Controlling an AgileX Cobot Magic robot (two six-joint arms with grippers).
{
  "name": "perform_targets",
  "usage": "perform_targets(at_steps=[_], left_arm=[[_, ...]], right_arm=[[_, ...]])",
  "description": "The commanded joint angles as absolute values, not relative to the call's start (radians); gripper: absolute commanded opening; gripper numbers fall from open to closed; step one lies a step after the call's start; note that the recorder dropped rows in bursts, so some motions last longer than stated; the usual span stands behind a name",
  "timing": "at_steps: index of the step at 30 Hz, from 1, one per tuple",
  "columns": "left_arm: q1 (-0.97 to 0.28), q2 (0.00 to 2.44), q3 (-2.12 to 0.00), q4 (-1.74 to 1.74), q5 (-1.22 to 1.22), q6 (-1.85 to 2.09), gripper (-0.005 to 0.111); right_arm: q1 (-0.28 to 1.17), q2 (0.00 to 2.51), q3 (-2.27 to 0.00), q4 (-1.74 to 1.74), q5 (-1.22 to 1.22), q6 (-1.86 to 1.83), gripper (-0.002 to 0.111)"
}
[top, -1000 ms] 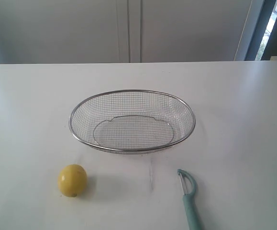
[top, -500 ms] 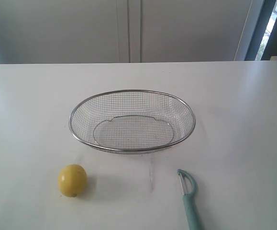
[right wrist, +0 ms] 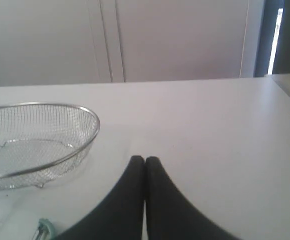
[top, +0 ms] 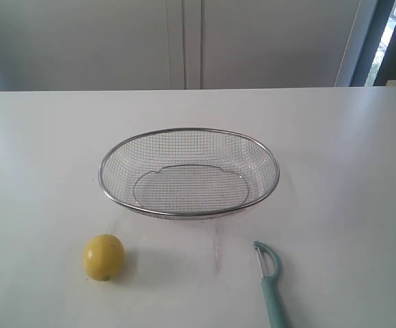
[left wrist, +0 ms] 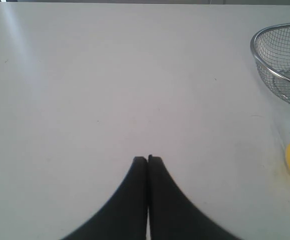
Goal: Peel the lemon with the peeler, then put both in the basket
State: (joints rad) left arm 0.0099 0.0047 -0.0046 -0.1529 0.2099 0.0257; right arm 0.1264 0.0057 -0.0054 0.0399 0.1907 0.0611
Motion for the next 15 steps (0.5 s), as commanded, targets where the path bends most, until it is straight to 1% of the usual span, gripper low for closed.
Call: perform_targets(at_steps=[1, 7, 15], left_arm=[[0.01, 0.0, 0.0, -0.154, 0.21, 0.026, 0.0], [0.01, 0.0, 0.0, -0.154, 0.21, 0.026, 0.0], [0.01, 0.0, 0.0, -0.154, 0.21, 0.026, 0.0]], right_arm=[[0.128, 0.0, 0.0, 0.035, 0.078, 0.058, 0.0], [0.128, 0.0, 0.0, 0.057, -0.035, 0.06, 0.0], [0.128, 0.0, 0.0, 0.057, -0.12, 0.192, 0.0]])
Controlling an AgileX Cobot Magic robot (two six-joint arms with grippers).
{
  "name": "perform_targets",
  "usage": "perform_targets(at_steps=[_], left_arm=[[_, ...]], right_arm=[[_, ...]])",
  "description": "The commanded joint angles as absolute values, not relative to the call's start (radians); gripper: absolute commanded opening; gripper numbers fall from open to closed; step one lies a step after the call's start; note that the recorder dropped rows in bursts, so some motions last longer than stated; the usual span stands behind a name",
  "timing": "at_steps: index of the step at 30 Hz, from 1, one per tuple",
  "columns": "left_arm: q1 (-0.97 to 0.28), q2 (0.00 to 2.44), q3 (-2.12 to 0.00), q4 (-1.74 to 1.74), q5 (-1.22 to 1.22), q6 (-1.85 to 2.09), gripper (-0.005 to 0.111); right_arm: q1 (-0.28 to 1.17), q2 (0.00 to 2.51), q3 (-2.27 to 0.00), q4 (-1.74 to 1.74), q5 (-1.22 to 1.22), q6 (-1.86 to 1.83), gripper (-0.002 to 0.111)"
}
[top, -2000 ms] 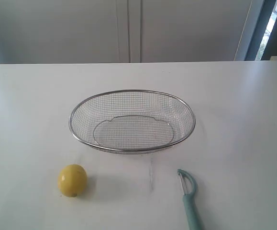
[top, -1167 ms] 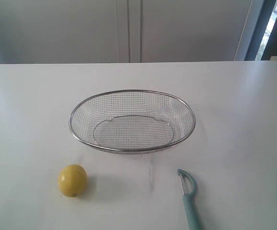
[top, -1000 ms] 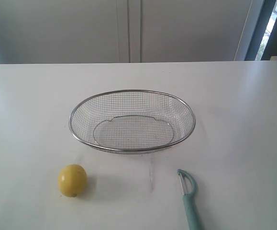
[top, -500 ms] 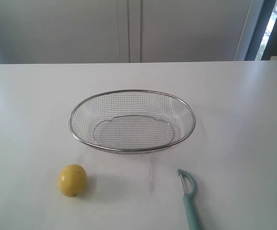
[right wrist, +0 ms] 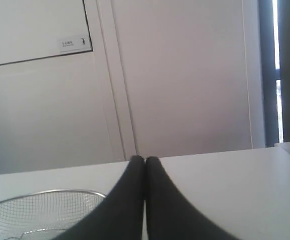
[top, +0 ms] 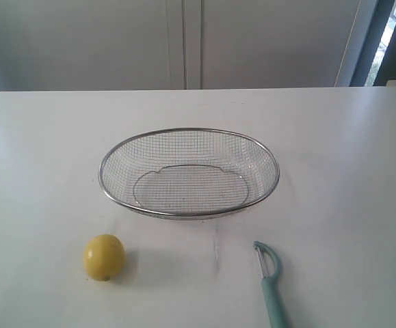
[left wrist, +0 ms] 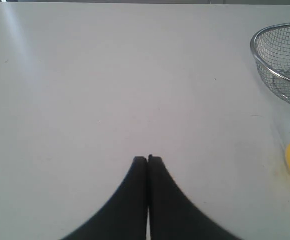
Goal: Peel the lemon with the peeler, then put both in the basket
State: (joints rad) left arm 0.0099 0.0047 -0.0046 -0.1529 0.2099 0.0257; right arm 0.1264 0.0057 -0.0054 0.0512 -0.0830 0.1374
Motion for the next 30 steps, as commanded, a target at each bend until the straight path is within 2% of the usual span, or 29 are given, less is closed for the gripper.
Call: perform_targets(at_steps=[1, 5, 9, 14, 19, 23, 30], left_arm=[[0.01, 0.0, 0.0, -0.154, 0.21, 0.026, 0.0], [0.01, 0.0, 0.0, -0.154, 0.21, 0.026, 0.0], [0.01, 0.0, 0.0, -0.154, 0.21, 0.026, 0.0], [0.01, 0.0, 0.0, -0.154, 0.21, 0.026, 0.0], [0.01, 0.0, 0.0, -0.154, 0.21, 0.026, 0.0], [0.01, 0.0, 0.0, -0.154, 0.21, 0.026, 0.0], [0.01, 0.0, 0.0, -0.154, 0.21, 0.026, 0.0]], right_arm=[[0.128, 0.0, 0.0, 0.059, -0.12, 0.221, 0.0], [0.128, 0.0, 0.0, 0.06, -0.075, 0.386, 0.0], [0.128, 0.0, -0.031, 0.06, 0.151, 0.526, 0.0], [0.128, 0.076, -0.089, 0.05, 0.173, 0.528, 0.0], [0.128, 0.284, -0.233, 0.05, 0.259, 0.38, 0.0], [0.13, 0.496, -0.418, 0.067, 0.476, 0.161, 0.0], [0.13, 0.872, -0.655, 0.375, 0.847, -0.292, 0.0]])
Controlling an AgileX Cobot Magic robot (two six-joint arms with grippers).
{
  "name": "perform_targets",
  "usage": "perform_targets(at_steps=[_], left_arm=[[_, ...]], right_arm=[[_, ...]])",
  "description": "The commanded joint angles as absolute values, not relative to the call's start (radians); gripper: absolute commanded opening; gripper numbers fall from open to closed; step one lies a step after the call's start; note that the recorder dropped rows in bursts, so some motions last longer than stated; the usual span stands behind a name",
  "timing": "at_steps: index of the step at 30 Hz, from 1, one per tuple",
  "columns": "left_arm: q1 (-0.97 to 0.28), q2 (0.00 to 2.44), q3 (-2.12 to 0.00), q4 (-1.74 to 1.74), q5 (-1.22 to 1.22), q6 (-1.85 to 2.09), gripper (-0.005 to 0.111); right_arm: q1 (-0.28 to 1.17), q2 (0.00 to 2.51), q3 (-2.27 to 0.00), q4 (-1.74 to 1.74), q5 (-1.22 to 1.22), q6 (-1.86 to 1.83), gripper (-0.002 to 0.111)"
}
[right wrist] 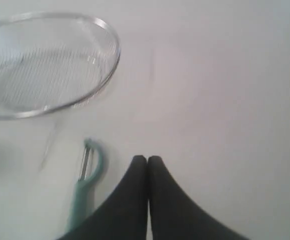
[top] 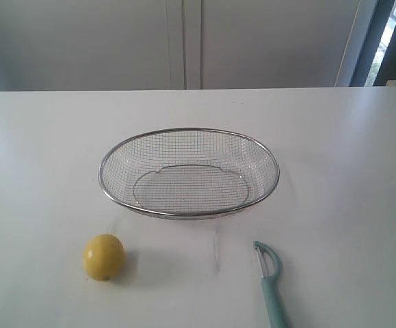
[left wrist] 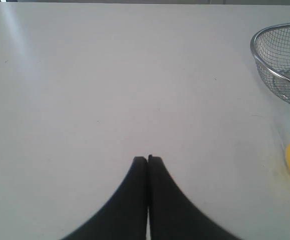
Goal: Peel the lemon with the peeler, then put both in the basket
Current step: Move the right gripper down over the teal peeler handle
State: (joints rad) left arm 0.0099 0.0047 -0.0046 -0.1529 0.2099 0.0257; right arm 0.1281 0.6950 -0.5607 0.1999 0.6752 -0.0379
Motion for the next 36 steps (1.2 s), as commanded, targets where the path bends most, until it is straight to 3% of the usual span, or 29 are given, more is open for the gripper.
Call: perform_targets(at_steps=[1, 5, 14, 16, 19, 21, 27, 29, 32, 36], left_arm=[[0.01, 0.0, 0.0, -0.154, 0.21, 0.026, 0.0], [0.01, 0.0, 0.0, -0.154, 0.21, 0.026, 0.0], [0.01, 0.0, 0.0, -0.154, 0.21, 0.026, 0.0], [0.01, 0.0, 0.0, -0.154, 0.21, 0.026, 0.0], [0.01, 0.0, 0.0, -0.154, 0.21, 0.026, 0.0], [0.01, 0.0, 0.0, -0.154, 0.21, 0.026, 0.0], [0.01, 0.0, 0.0, -0.154, 0.21, 0.026, 0.0], [0.01, 0.0, 0.0, -0.154, 0.21, 0.026, 0.0], [0.01, 0.0, 0.0, -0.154, 0.21, 0.026, 0.0], [0.01, 0.0, 0.0, -0.154, 0.21, 0.026, 0.0]], right_arm=[[0.13, 0.928, -0.671, 0.424, 0.893, -0.368, 0.0], [0.17, 1.109, -0.709, 0.6, 0.97, -0.539, 0.0], [0.415, 1.385, -0.782, 0.562, 0.821, -0.556, 0.0], [0.46, 1.434, -0.82, 0.465, 0.818, -0.464, 0.0], [0.576, 1.508, -0.874, 0.085, 0.793, -0.047, 0.0], [0.619, 1.52, -0.864, 0.048, 0.784, 0.116, 0.0], [0.668, 1.529, -0.824, 0.055, 0.709, 0.163, 0.001], [0.668, 1.529, -0.824, 0.072, 0.702, 0.181, 0.008], [0.668, 1.529, -0.823, 0.069, 0.702, 0.21, 0.032], [0.668, 1.529, -0.804, 0.049, 0.677, 0.253, 0.038]])
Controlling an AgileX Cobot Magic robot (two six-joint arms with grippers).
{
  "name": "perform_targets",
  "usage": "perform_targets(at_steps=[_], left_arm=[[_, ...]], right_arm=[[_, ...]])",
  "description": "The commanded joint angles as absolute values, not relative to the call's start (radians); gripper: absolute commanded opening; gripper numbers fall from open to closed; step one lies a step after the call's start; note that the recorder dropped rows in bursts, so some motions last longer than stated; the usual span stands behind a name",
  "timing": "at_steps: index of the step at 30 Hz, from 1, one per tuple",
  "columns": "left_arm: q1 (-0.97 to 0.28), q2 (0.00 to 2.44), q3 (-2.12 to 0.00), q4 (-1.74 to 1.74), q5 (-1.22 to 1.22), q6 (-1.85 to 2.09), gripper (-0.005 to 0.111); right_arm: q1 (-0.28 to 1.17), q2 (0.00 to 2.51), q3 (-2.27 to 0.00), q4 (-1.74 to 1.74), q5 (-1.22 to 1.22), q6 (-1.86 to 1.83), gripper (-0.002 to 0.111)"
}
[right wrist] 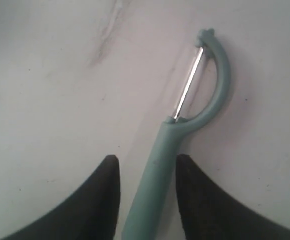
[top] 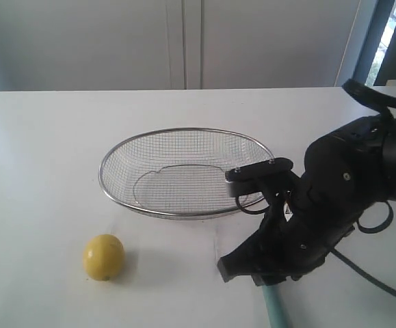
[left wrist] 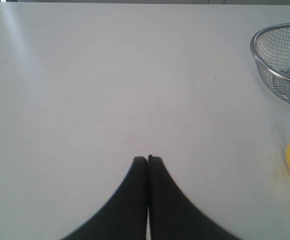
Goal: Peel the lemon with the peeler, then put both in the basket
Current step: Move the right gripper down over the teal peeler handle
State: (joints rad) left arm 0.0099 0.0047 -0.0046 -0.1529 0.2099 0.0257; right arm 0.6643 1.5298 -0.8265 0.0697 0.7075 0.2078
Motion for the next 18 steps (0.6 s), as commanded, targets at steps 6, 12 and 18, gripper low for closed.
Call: perform_targets(at_steps=[6, 12, 18], left_arm=[[0.01, 0.0, 0.0, -0.154, 0.21, 0.026, 0.0], [0.01, 0.0, 0.0, -0.154, 0.21, 0.026, 0.0], [0.01, 0.0, 0.0, -0.154, 0.21, 0.026, 0.0]], right_arm=[[0.668, 1.529, -0.722, 0.043, 0.574, 0.336, 0.038], [0.668, 1.529, -0.707, 0.043, 0.557, 0.348, 0.038], [0.668, 1.529, -0.707, 0.043, 0.559, 0.365, 0.038]])
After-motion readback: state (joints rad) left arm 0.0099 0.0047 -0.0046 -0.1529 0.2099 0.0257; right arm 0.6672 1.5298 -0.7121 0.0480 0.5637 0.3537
